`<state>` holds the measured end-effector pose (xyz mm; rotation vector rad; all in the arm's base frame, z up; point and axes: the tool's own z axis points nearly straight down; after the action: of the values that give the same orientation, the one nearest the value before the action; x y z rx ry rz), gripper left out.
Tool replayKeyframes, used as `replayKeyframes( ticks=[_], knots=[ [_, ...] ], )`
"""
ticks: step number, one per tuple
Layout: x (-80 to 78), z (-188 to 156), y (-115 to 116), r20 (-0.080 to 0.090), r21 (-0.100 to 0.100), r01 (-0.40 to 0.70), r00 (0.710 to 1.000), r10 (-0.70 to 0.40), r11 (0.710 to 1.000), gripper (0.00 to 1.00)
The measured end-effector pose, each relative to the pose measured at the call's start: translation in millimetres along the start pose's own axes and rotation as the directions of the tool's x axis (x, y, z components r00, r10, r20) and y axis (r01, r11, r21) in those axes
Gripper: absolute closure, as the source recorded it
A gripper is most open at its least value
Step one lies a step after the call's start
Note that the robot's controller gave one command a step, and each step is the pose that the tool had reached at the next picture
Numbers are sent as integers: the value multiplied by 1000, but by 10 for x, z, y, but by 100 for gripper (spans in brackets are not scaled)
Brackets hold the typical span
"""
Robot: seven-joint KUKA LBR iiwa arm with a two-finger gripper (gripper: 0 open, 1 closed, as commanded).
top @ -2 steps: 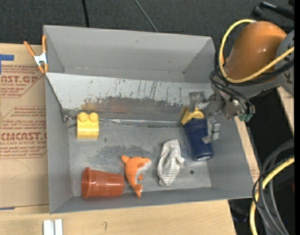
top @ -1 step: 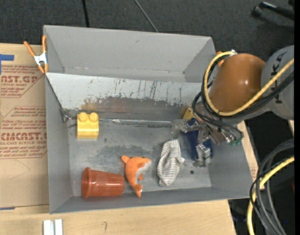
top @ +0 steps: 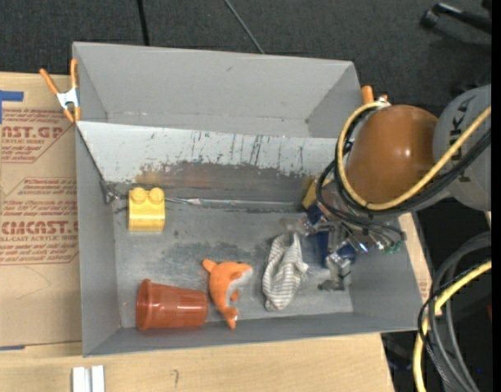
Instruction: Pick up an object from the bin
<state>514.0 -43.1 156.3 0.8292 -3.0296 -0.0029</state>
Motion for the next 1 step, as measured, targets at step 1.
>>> replayKeyframes(
  ticks=[1],
  knots=[
    [-60,526,100,1,3,459,888,-459,888,0]
  ],
)
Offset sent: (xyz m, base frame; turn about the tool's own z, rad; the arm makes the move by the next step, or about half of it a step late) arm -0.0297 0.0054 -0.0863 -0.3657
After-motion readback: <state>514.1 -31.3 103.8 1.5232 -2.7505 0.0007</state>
